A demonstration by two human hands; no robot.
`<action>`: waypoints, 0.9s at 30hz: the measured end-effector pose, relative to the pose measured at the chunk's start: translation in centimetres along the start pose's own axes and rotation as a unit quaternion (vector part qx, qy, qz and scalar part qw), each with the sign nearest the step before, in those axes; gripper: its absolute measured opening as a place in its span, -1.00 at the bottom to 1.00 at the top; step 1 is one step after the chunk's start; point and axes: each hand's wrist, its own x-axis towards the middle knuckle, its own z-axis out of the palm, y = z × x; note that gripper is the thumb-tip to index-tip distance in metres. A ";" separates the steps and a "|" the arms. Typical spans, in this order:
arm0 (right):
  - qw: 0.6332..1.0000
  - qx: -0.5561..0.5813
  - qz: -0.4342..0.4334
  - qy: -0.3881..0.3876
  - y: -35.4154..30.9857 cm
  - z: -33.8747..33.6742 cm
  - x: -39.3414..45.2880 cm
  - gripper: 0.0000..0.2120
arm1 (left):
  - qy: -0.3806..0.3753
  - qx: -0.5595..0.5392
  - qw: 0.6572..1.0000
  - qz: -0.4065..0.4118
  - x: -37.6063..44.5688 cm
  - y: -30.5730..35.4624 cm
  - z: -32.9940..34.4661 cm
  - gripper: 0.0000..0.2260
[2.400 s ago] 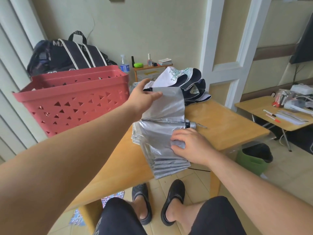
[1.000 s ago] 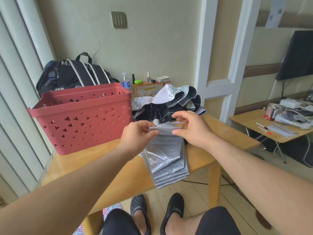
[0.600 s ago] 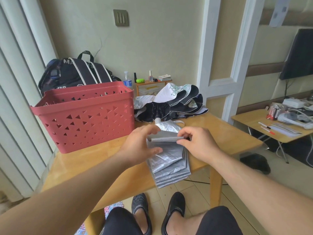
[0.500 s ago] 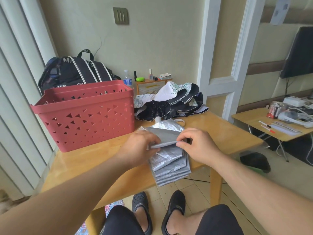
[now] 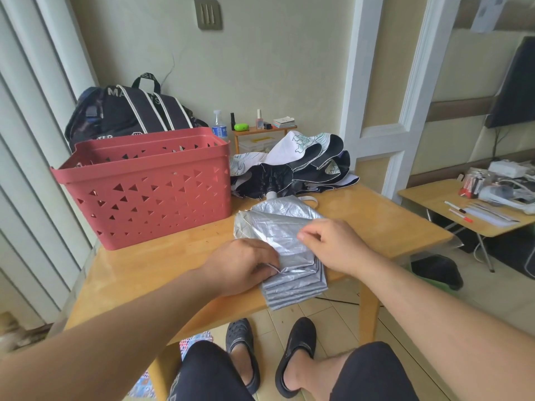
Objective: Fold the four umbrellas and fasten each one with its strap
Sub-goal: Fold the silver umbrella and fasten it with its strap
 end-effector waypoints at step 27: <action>0.978 -0.151 0.033 -0.142 0.3 -1.4 1.3 -0.66 | -0.260 0.084 0.938 -0.213 2.2 0.4 0.0 -0.03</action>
